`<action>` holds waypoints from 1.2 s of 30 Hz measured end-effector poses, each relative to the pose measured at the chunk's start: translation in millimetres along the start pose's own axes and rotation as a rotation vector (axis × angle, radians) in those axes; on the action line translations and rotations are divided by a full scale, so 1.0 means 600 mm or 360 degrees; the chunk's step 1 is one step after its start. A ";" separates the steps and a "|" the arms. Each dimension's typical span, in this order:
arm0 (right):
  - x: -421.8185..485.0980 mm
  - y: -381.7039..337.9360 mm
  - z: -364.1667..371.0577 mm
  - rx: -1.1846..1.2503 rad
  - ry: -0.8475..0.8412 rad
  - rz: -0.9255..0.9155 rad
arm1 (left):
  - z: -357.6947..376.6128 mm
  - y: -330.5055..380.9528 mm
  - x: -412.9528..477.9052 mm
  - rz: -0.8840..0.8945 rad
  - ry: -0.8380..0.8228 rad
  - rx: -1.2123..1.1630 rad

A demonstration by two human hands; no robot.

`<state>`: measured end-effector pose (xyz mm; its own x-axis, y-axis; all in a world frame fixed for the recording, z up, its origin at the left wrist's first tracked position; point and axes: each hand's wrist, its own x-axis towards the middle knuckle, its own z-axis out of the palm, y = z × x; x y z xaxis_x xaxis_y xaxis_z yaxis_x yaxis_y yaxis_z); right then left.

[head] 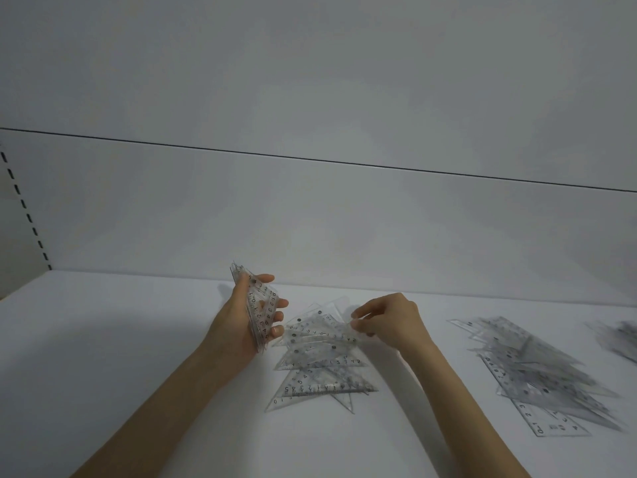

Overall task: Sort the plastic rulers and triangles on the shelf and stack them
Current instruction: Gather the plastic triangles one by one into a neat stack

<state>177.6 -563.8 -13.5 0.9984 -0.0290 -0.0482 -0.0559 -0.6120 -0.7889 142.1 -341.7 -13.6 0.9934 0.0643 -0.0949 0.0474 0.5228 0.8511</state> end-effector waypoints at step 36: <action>-0.006 -0.021 0.031 -0.0477 -0.0012 -0.0455 | -0.009 0.007 0.004 -0.0129 -0.0067 0.0049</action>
<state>174.4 -541.1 -15.0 0.9732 0.1809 0.1418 0.2295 -0.7975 -0.5580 144.0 -334.9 -12.9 0.9896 -0.0137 -0.1429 0.1307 0.4982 0.8572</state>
